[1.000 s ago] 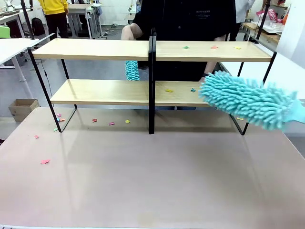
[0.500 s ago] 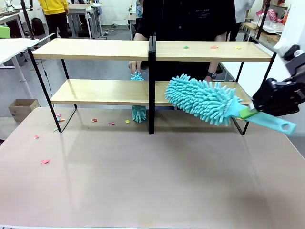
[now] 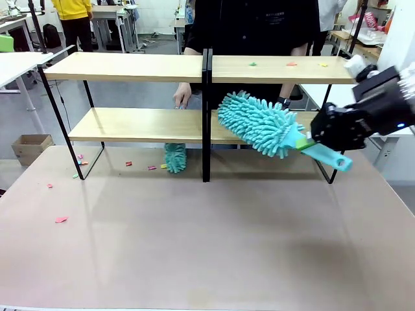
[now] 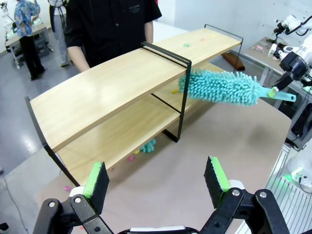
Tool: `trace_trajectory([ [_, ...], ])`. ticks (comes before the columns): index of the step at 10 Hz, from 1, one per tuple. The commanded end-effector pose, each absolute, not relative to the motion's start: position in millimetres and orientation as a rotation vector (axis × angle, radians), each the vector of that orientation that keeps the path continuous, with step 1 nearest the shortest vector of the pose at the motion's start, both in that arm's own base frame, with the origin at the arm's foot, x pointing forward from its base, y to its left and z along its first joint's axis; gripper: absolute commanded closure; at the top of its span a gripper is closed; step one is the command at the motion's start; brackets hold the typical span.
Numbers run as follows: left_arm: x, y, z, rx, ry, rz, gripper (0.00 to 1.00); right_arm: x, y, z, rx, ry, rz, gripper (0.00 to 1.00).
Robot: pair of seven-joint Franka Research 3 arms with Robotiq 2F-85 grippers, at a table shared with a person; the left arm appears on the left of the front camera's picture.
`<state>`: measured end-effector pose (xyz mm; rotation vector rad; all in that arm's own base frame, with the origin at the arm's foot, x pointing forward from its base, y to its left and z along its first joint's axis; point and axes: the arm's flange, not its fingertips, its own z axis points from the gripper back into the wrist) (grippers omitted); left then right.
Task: Clean the shelves.
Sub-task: Clean another randomly selected level of the Shelf with the Duster.
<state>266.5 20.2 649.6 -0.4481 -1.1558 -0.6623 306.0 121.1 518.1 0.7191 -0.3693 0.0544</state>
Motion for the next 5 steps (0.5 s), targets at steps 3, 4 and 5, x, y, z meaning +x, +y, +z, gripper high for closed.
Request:
trace_trajectory([
  [3, 267, 20, 649, -0.449, -1.152, -0.663, 0.0, 326, 152, 464, 0.747, -0.437, -0.048, 0.88],
  [4, 267, 20, 649, -0.449, -1.152, -0.663, 0.0, 328, 155, 453, 0.716, -0.425, -0.04, 0.88],
  [5, 267, 20, 649, -0.449, -1.152, -0.663, 0.0, 330, 153, 449, 0.699, -0.421, -0.054, 0.88],
])
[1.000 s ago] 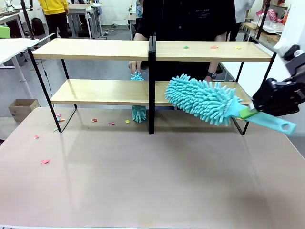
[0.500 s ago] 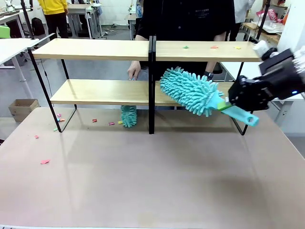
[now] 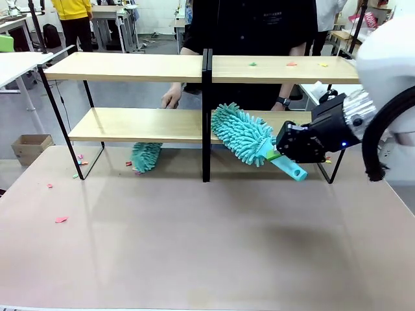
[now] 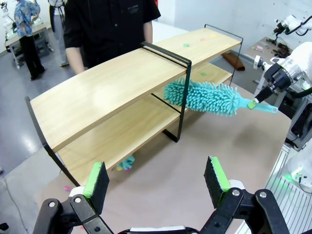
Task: Clean the shelves.
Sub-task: Clean another randomly selected level of the Shelf with the Duster.
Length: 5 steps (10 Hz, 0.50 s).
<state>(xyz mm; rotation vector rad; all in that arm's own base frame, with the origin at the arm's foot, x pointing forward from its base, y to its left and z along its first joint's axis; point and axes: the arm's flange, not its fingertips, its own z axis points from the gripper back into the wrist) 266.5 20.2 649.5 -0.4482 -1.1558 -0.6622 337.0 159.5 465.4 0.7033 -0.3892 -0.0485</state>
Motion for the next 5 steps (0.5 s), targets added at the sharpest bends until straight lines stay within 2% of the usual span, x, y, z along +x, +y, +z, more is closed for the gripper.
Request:
trace_trajectory([
  [1, 267, 20, 649, -0.449, -1.152, -0.663, 0.0, 333, 148, 448, 0.683, -0.438, -0.079, 0.88],
  [5, 267, 20, 649, -0.449, -1.152, -0.663, 0.0, 355, 108, 447, 0.565, -0.598, -0.289, 0.88],
])
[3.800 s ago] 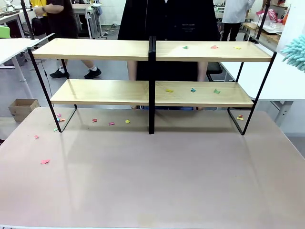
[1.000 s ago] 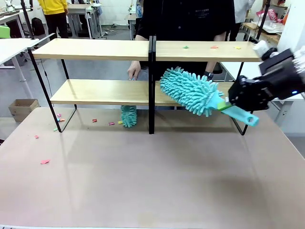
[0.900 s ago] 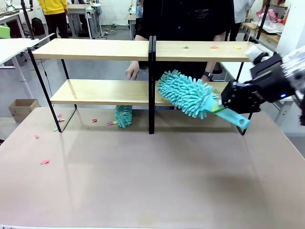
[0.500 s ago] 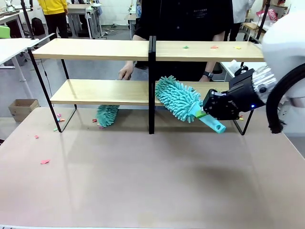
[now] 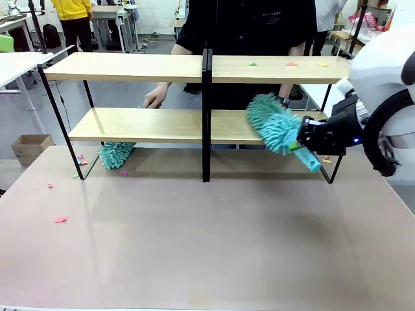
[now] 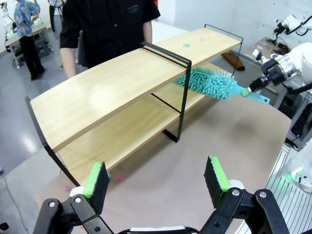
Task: Clean the shelves.
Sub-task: Clean another randomly selected level of the Shelf with the Duster.
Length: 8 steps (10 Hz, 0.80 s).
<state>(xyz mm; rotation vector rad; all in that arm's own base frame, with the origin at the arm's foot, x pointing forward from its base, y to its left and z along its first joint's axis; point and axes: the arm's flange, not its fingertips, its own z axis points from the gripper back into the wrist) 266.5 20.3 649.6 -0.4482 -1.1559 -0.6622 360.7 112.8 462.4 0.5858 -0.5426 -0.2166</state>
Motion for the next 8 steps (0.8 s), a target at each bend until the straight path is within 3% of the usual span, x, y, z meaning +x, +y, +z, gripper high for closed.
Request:
trace_trajectory([
  [1, 267, 20, 649, -0.449, -1.152, -0.663, 0.0, 352, 91, 454, 0.471, -0.645, -0.376, 0.88],
  [3, 267, 20, 649, -0.449, -1.152, -0.663, 0.0, 335, 58, 471, 0.287, -0.748, -0.481, 0.88],
  [5, 267, 20, 649, -0.449, -1.152, -0.663, 0.0, 324, 51, 478, 0.294, -0.887, -0.435, 0.88],
  [6, 267, 20, 649, -0.449, -1.152, -0.663, 0.0, 319, 58, 475, 0.284, -0.886, -0.372, 0.88],
  [8, 267, 20, 649, -0.449, -1.152, -0.663, 0.0, 313, 73, 471, 0.464, -0.686, -0.271, 0.88],
])
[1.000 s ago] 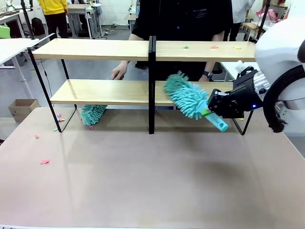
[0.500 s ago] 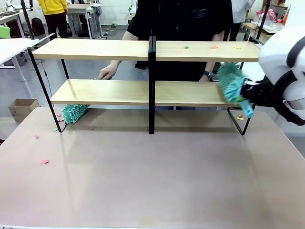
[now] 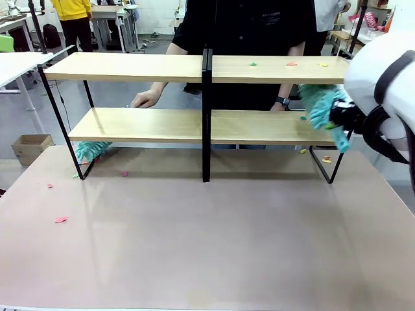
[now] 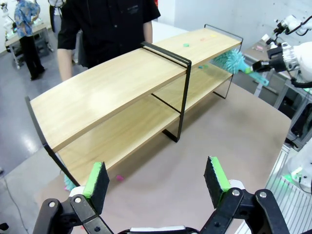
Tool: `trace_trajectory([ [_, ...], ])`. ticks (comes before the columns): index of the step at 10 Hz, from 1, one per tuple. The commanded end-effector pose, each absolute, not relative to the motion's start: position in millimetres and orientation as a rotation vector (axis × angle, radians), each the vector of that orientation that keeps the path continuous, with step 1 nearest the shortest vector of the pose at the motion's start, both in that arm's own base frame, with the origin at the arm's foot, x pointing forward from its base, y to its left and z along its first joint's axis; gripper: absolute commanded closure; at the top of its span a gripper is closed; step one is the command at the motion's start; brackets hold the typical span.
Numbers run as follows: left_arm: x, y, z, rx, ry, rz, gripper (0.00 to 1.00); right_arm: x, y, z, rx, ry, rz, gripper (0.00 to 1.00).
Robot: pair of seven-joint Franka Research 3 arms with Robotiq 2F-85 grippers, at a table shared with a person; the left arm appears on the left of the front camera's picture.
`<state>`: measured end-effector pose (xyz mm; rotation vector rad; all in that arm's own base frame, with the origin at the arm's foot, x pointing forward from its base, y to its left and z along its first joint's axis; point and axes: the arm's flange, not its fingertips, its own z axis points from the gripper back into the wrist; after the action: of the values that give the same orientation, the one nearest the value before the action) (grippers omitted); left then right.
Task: Clean the shelves.
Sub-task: Clean another randomly selected level of the Shelf with the Duster.
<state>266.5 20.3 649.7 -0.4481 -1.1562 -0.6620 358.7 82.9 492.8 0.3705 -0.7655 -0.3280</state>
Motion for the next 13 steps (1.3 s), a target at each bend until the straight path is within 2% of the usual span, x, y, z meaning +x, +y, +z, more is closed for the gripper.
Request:
trace_trajectory([
  [1, 267, 20, 649, -0.449, -1.152, -0.663, 0.0, 314, 72, 469, 0.488, -0.648, -0.27, 0.88],
  [4, 267, 20, 649, -0.449, -1.152, -0.663, 0.0, 309, 58, 474, 0.618, -0.531, -0.243, 0.88],
  [6, 267, 20, 649, -0.449, -1.152, -0.663, 0.0, 281, 12, 505, 0.773, -0.459, -0.196, 0.88],
  [7, 267, 20, 649, -0.449, -1.152, -0.663, 0.0, 259, -21, 519, 0.844, -0.367, -0.105, 0.88],
  [9, 267, 20, 649, -0.449, -1.152, -0.663, 0.0, 212, -107, 533, 0.931, -0.036, 0.113, 0.88],
  [10, 267, 20, 649, -0.449, -1.152, -0.663, 0.0, 190, -151, 539, 0.97, 0.031, 0.124, 0.88],
  [11, 267, 20, 649, -0.449, -1.152, -0.663, 0.0, 168, -193, 547, 1.016, 0.069, 0.15, 0.88],
  [13, 267, 20, 649, -0.449, -1.152, -0.663, 0.0, 135, -255, 555, 1.118, 0.027, 0.191, 0.88],
])
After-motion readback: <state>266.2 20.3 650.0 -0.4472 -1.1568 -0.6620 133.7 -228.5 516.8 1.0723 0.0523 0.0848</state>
